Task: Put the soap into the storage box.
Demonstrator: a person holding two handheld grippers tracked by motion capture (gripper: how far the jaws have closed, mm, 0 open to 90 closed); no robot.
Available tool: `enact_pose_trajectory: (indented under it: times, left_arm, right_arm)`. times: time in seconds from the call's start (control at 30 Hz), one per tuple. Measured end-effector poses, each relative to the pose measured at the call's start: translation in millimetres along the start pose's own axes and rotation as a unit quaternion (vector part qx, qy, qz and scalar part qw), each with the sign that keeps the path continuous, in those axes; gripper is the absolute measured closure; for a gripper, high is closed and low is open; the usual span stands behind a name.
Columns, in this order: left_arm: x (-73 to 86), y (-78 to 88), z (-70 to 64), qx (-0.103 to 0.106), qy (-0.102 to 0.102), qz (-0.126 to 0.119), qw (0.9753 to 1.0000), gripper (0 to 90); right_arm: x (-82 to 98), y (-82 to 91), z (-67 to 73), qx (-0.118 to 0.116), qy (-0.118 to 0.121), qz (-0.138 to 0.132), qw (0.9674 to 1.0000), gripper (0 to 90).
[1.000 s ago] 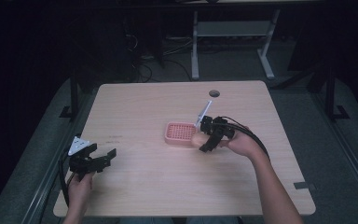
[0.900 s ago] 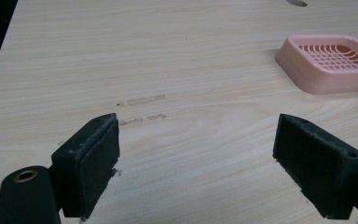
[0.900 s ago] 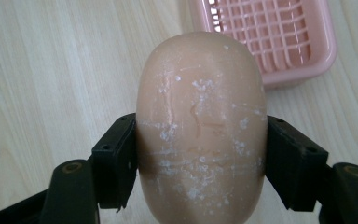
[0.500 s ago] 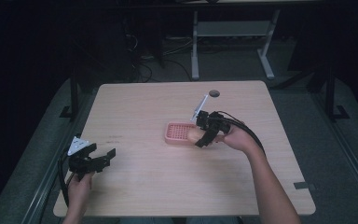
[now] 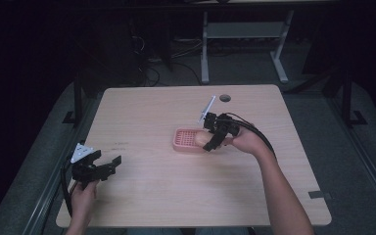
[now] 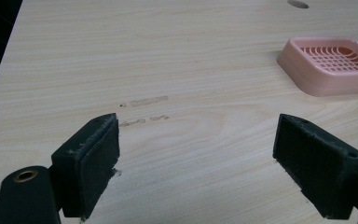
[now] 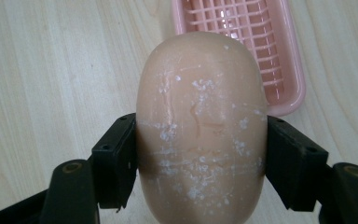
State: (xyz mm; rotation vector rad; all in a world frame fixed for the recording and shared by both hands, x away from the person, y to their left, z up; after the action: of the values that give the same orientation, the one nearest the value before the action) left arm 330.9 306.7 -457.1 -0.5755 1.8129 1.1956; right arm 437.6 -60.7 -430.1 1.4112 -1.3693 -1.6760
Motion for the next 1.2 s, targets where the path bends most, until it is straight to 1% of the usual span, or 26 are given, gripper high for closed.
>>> enact_pose_trajectory:
  times: [0.1, 0.2, 0.3, 0.4, 0.5, 0.67, 0.8, 0.83, 0.9, 1.03, 1.2]
  left_arm:
    - [-0.1, -0.4, -0.2, -0.001, 0.002, -0.001, 1.0, 14.2]
    - [0.1, -0.1, -1.1, -0.001, -0.001, 0.001, 1.0, 14.2]
    - [-0.4, -0.2, -1.9, 0.0, -0.002, 0.0, 1.0, 14.2]
    - [-0.7, -0.5, -2.0, -0.001, -0.001, 0.0, 1.0, 14.2]
    - [-0.7, -0.5, -2.1, -0.002, -0.003, 0.001, 1.0, 14.2]
    - [-1.6, -0.2, -2.2, 0.0, -0.003, -0.001, 1.0, 14.2]
    - [-1.7, 0.0, -1.5, 0.0, -0.004, -0.004, 1.0, 14.2]
    - [-1.5, -0.2, -1.6, 0.001, -0.003, -0.003, 1.0, 14.2]
    - [-2.1, 0.1, -1.9, 0.0, -0.005, -0.002, 1.0, 14.3]
    - [-2.2, -0.7, -3.2, 0.002, -0.007, -0.002, 1.0, 14.3]
    - [-2.6, 1.0, -2.4, 0.002, -0.007, -0.003, 1.0, 14.2]
  right_arm:
    - [-1.2, -0.2, -1.1, 0.002, 0.001, 0.003, 1.0, 31.8]
    - [-7.1, 1.7, -2.3, 0.002, 0.005, -0.003, 1.0, 31.8]
    - [-12.5, 2.2, -4.2, 0.004, 0.016, -0.008, 0.9998, 31.8]
    - [-15.8, 2.5, -4.6, 0.0, 0.014, -0.015, 0.9998, 31.8]
    - [-23.4, 0.9, -5.1, 0.002, 0.02, -0.007, 0.9998, 31.8]
    - [-33.7, -2.3, -6.4, 0.001, 0.026, -0.013, 0.9996, 31.8]
    - [-37.0, -6.2, -7.3, -0.003, 0.026, -0.013, 0.9996, 31.8]
    - [-38.7, -10.0, -8.1, -0.003, 0.027, -0.003, 0.9996, 31.8]
    - [-41.2, -12.5, -8.7, -0.001, 0.03, 0.003, 0.9996, 31.8]
    - [-46.4, -15.4, -9.4, -0.004, 0.033, 0.003, 0.9995, 31.8]
    - [-50.7, -17.8, -11.7, -0.003, 0.029, 0.002, 0.9996, 31.7]
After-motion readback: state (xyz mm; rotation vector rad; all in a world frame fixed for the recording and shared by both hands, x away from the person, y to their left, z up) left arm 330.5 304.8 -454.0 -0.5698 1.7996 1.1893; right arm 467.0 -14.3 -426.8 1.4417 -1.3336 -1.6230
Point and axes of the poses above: each handheld gripper's, and its own axes: y roughly backward along the jaws, x roughly out of its underside, z roughly to its left, the point moved 5 cm from there along -y, roughly forward along the jaws, and after that the axes turned 6 degrees about x, right-handed, at the moved point
